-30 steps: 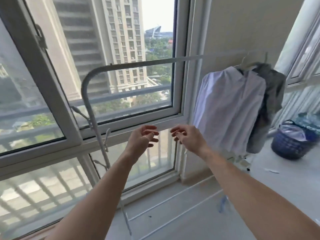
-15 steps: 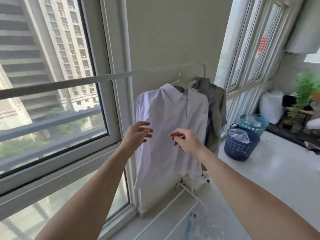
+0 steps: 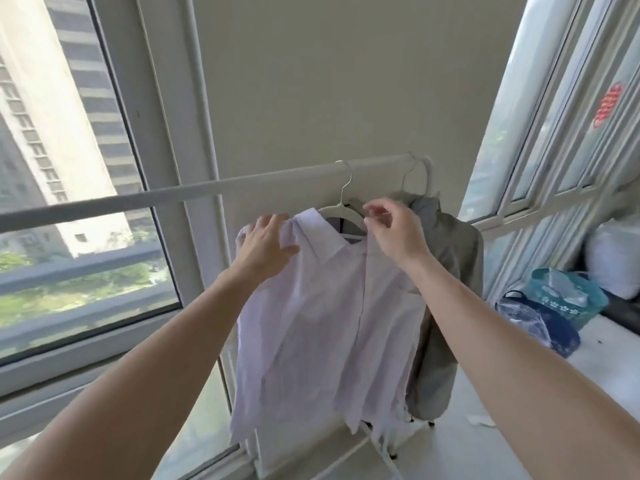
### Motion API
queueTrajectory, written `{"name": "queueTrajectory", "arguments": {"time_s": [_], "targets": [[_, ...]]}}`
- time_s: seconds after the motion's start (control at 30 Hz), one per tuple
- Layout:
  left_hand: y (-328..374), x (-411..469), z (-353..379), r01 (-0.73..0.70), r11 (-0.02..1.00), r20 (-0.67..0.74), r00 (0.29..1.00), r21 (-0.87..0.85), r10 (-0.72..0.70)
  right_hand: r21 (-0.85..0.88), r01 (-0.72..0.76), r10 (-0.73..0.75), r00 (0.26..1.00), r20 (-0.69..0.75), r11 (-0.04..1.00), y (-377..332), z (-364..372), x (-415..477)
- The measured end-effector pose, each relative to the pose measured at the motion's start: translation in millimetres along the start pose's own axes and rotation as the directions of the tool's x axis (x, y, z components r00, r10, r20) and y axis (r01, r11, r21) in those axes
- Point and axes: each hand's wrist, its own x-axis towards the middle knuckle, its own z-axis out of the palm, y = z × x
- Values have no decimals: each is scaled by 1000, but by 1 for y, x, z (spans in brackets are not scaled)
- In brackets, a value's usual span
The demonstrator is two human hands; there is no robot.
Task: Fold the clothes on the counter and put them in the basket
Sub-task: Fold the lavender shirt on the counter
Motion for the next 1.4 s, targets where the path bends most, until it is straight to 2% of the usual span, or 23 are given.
{"name": "queueTrajectory", "arguments": {"time_s": [0.07, 0.13, 0.23, 0.3, 0.4, 0.67, 0.73, 0.8, 0.97, 1.17, 1.27, 1.4], "targets": [[5, 15, 6, 41, 997, -16, 999, 72, -40, -54, 40, -39, 999, 25, 998, 13, 1, 32], [11, 24, 9, 62, 994, -42, 997, 88, -59, -63, 89, -80, 988, 131, 994, 28, 11, 56], [25, 27, 13, 103, 985, -56, 994, 140, -96, -106, 210, -159, 920, 358, 972, 41, 31, 70], [26, 24, 11, 133, 979, -57, 990, 152, -125, -152, 330, -244, 879, 410, 932, 43, 43, 74], [16, 15, -1, 151, 987, -60, 987, 44, -149, -92, 412, -337, 837, 431, 906, 33, 49, 80], [-12, -46, -75, 169, 984, -310, 934, -56, -177, 85, 563, -551, 749, 368, 822, -56, 62, 49], [-19, -73, -95, 168, 980, -296, 936, -103, -192, 121, 580, -576, 719, 390, 806, -82, 70, 30], [-27, -107, -115, 158, 976, -219, 957, -146, -188, 133, 612, -608, 688, 396, 780, -107, 80, 5], [-72, -225, -179, 289, 919, -124, 936, -268, -331, 211, 676, -688, 586, 428, 706, -188, 123, -83], [-122, -380, -264, 432, 868, -194, 855, -244, -481, 398, 703, -788, 391, 475, 589, -305, 183, -214], [-147, -460, -309, 534, 792, -235, 763, -295, -602, 581, 624, -833, 231, 503, 523, -369, 206, -284], [-177, -564, -355, 597, 656, -238, 628, -462, -740, 669, 634, -841, -54, 538, 387, -447, 236, -376]]}}
